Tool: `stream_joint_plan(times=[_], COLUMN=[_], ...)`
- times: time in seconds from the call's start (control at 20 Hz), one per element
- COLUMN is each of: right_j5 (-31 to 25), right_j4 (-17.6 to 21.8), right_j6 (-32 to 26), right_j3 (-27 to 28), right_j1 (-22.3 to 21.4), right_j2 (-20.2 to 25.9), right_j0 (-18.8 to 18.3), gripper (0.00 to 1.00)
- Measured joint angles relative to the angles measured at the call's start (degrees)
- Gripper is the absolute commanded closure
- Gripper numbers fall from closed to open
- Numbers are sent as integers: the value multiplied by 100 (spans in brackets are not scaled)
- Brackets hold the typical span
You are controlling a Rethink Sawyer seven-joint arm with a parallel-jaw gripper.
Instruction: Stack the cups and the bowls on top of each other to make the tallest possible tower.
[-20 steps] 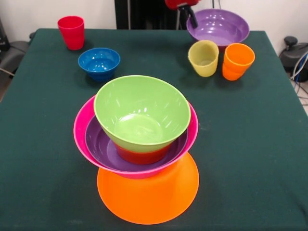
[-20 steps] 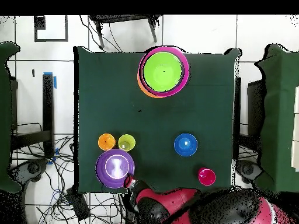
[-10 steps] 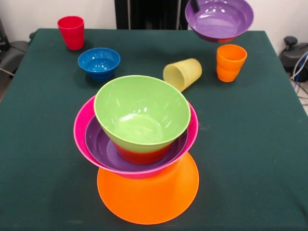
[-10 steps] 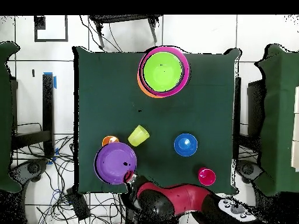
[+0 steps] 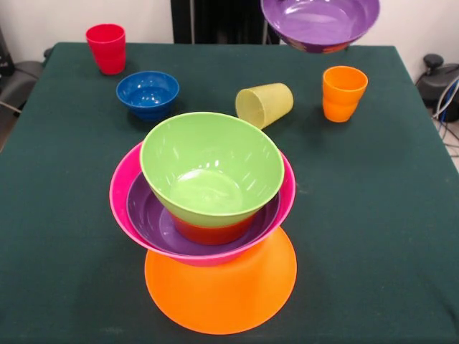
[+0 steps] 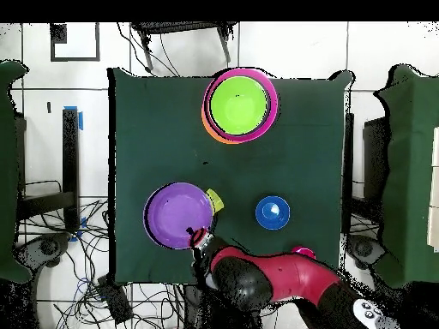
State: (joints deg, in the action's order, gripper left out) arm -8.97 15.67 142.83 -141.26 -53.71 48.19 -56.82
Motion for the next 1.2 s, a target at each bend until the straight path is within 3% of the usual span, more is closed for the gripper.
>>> stream_joint_plan(times=[0.5, 0.85, 1.2], right_j5=[-841, -1315, -1842], right_j4=[-719, -778, -712], right_j6=[0, 0, 0], right_j3=[445, 1229, 2482], right_j1=[-804, -906, -735], right_j2=[916, 909, 683], right_j0=[-383, -181, 273], gripper=[100, 100, 100])
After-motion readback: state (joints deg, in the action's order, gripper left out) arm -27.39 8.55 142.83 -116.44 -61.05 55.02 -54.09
